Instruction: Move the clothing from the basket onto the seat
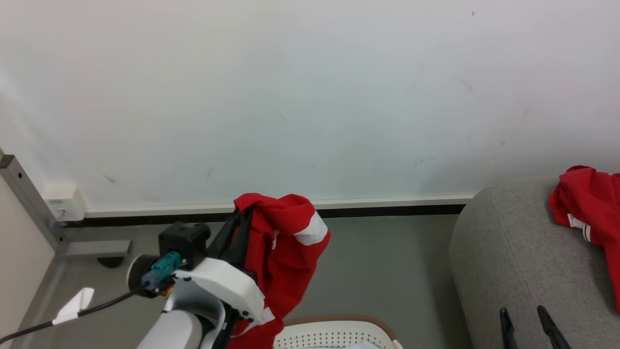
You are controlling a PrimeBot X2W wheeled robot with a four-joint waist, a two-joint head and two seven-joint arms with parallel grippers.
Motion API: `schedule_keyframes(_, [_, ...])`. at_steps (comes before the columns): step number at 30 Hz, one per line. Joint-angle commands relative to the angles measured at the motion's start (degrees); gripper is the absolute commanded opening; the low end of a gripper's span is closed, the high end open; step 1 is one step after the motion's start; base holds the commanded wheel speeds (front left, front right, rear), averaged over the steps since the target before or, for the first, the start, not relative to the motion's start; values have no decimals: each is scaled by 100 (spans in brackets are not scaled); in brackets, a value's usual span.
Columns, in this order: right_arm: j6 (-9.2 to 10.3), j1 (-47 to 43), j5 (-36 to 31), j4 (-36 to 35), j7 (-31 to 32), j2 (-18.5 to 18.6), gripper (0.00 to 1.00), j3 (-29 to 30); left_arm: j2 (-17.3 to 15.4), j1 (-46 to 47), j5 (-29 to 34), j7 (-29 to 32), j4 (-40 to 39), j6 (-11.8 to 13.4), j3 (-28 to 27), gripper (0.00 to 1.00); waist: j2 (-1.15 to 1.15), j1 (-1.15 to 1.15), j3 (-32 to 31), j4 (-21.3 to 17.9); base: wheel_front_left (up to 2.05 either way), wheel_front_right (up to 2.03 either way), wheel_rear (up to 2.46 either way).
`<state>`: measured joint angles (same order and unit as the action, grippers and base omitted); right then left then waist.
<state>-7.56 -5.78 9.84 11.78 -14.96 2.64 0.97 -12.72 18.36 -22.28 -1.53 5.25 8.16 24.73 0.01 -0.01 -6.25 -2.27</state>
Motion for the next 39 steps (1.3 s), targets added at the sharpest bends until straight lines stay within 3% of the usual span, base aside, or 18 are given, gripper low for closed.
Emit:
schedule_keyframes(1, [15, -53, 21, 1, -11, 22, 100, -30, -54, -56, 23, -2, -44, 21, -5, 0, -1, 1, -5, -7, 0, 0, 0])
schedule_keyframes(5, [15, -54, 240, -13, -11, 181, 100, -540, -43, -64, 55, 100, -319, 59, 54, 0, -1, 1, -1, -28, 0, 0, 0])
schedule_keyframes(11, [15, 466, 722, -114, 91, 818, 100, -1869, -5, -58, 66, 202, -616, 37, 191, 0, -1, 1, 73, -75, 0, 0, 0])
schedule_keyframes(23, [14, 2706, 1511, 128, 732, 1710, 100, -4216, 147, 108, 130, 320, -767, -68, 565, 0, -1, 1, 187, 59, 0, 0, 0])
schedule_keyframes(28, [14, 3526, 1756, 671, 874, 1701, 100, -4947, 202, 160, 157, 376, -803, -168, 764, 0, -1, 1, 183, 144, 0, 0, 0])
schedule_keyframes(35, [15, 4311, 2279, 1812, 811, 1274, 100, -5952, 349, 216, 80, 472, -880, -339, 1061, 0, -1, 1, 139, 282, 0, 0, 0])
schedule_keyframes(36, [15, 4398, 2401, 1958, 737, 1228, 31, -6026, 371, 225, 69, 481, -861, -344, 1088, 0, -1, 1, 132, 313, 0, 0, 0])
schedule_keyframes(37, [15, 4427, 2591, 2073, 704, 1158, 0, -6108, 384, 238, 66, 479, -831, -347, 1107, 0, -1, 1, 126, 341, 0, 0, 0])
schedule_keyframes(39, [15, 4507, 2887, 2235, 570, 1070, 0, -6239, 395, 248, 52, 463, -766, -332, 1115, 0, -1, 1, 121, 379, 0, 0, 0])
